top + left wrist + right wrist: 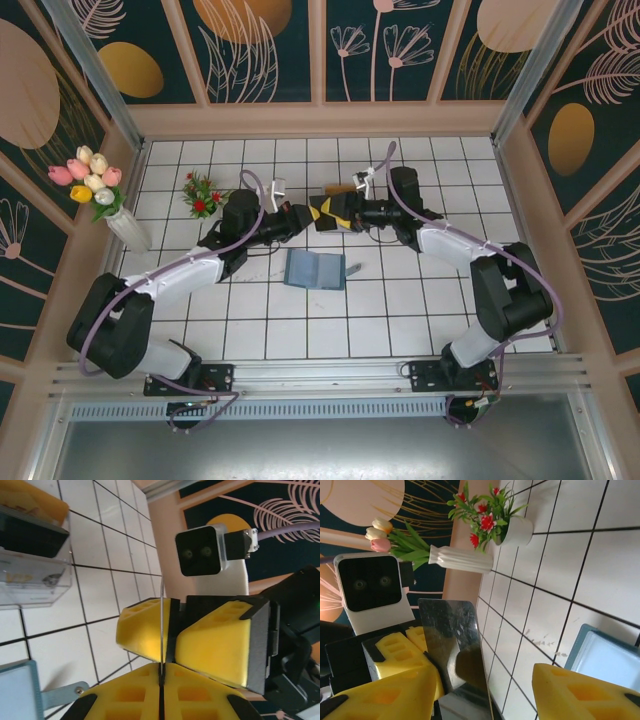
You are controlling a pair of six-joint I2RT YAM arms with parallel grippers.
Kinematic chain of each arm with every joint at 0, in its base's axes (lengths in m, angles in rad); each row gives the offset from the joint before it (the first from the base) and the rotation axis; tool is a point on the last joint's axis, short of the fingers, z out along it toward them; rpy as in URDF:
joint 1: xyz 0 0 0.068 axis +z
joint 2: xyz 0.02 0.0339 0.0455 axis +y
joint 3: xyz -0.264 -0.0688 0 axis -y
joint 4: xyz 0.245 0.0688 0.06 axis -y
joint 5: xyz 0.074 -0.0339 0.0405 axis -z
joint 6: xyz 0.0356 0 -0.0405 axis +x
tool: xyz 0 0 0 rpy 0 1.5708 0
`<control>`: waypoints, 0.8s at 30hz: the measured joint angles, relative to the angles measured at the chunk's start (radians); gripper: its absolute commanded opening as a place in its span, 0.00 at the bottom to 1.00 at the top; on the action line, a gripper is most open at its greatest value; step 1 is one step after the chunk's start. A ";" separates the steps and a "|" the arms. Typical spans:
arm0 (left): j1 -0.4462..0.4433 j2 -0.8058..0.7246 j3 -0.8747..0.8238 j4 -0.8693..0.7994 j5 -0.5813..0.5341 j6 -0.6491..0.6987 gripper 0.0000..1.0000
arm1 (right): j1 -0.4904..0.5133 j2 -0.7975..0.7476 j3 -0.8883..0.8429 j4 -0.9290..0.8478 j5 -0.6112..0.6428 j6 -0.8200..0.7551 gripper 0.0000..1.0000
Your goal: Take the credit cards out of the card holder
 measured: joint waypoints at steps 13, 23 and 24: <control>0.019 0.023 -0.027 0.089 0.054 -0.062 0.09 | -0.002 0.000 -0.028 0.105 -0.035 0.099 0.27; 0.026 0.026 -0.053 0.098 0.060 -0.093 0.28 | -0.004 -0.008 -0.055 0.136 -0.059 0.119 0.05; 0.027 0.026 -0.053 0.098 0.060 -0.091 0.32 | -0.005 -0.009 -0.055 0.131 -0.058 0.117 0.05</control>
